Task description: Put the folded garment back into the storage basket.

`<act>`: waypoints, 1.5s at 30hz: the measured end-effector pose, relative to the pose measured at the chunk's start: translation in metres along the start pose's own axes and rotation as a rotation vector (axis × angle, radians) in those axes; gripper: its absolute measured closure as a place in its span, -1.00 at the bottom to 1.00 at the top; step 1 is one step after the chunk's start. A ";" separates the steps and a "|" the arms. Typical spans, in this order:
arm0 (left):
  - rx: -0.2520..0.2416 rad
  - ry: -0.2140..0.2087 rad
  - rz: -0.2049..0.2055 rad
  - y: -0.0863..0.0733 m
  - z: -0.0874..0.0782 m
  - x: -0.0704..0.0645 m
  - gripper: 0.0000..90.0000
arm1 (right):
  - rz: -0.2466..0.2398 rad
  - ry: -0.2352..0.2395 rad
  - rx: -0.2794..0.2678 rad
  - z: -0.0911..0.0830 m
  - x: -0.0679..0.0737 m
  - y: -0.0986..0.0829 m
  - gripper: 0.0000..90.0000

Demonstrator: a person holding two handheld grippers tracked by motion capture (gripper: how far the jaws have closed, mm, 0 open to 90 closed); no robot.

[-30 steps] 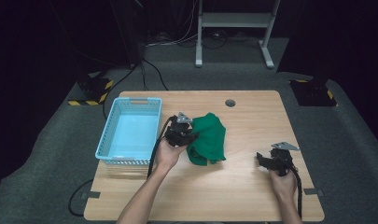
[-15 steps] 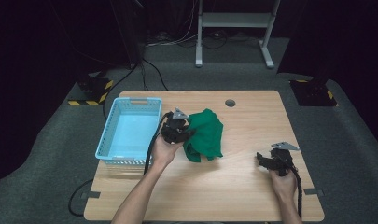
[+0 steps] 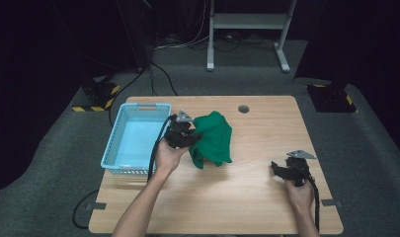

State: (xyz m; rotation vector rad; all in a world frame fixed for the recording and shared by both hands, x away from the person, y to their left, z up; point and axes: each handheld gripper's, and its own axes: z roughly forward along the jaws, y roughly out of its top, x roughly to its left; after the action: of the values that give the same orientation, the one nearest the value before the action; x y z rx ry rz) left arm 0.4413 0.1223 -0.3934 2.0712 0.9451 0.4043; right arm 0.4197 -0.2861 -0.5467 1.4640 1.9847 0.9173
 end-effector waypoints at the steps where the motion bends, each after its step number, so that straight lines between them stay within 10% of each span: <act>1: -0.003 0.000 -0.002 0.000 -0.001 0.001 0.64 | 0.000 0.000 0.000 0.000 0.000 0.000 -0.46; 45: -0.070 0.074 -0.063 0.004 -0.046 0.037 0.64 | -0.001 0.003 0.001 0.000 0.001 0.000 -0.46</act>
State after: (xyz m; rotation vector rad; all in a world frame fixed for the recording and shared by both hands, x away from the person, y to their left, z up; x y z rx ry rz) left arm 0.4418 0.1730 -0.3629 1.9701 1.0225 0.4768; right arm 0.4199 -0.2853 -0.5466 1.4624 1.9885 0.9188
